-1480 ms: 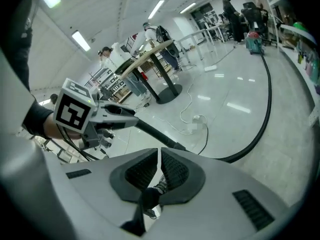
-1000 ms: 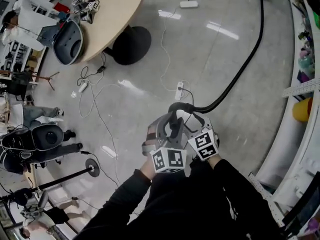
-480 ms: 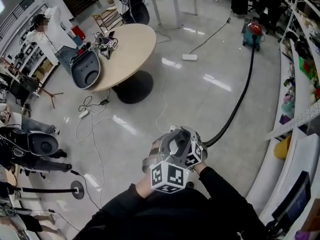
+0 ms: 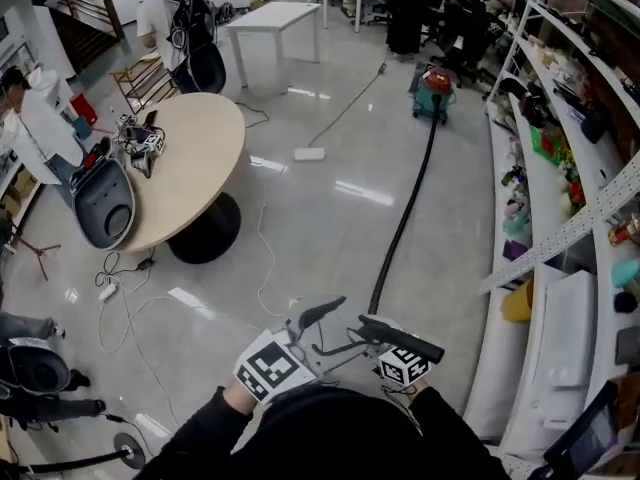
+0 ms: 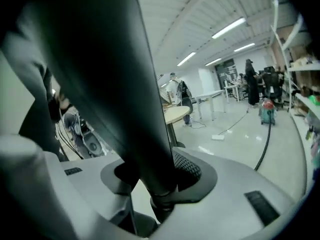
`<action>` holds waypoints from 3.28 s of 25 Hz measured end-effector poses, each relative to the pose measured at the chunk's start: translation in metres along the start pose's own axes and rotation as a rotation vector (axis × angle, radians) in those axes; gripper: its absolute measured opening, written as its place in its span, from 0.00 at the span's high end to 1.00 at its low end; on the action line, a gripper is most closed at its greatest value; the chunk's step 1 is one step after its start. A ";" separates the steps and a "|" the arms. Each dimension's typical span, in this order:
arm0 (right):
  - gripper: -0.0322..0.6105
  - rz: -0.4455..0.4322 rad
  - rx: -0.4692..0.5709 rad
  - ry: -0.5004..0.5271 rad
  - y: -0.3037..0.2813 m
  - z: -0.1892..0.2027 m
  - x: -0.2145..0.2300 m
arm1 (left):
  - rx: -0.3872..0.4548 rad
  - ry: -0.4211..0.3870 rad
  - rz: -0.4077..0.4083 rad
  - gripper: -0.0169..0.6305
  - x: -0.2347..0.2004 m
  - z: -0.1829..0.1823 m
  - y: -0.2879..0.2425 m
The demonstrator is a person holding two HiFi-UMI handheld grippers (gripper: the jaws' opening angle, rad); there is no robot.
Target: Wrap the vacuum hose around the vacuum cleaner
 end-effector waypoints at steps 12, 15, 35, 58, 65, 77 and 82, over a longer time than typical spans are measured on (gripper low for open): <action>0.64 -0.074 0.422 -0.359 0.038 -0.145 0.050 | -0.187 -0.057 0.464 0.43 -0.081 0.147 -0.109; 0.64 -0.085 0.499 -0.428 0.049 -0.161 0.060 | -0.304 -0.155 0.474 0.43 -0.081 0.170 -0.150; 0.50 -0.150 0.170 -0.415 0.130 -0.076 0.290 | -0.219 0.522 0.396 0.71 -0.114 0.077 -0.349; 0.69 -0.152 -0.160 -0.007 0.041 -0.084 0.385 | -0.126 0.662 0.511 0.41 -0.264 -0.024 -0.453; 0.69 -0.029 -0.136 -0.281 0.017 -0.124 0.474 | -0.224 0.619 0.533 0.38 -0.354 0.025 -0.454; 0.69 -0.002 0.258 -0.815 -0.001 -0.272 0.606 | -0.397 -0.160 0.509 0.38 -0.342 0.085 -0.542; 0.69 -0.133 0.329 -0.912 -0.003 -0.295 0.667 | -0.336 -0.094 0.393 0.71 -0.381 0.056 -0.577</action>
Point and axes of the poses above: the fingertips, and each gripper's own axes: y backward along the fingers, x to its right, z out of its underside, the point moved 4 cm from there along y, backward along the fingers, and after that the axes turned 2 degrees about z, right-handed, at the moved point
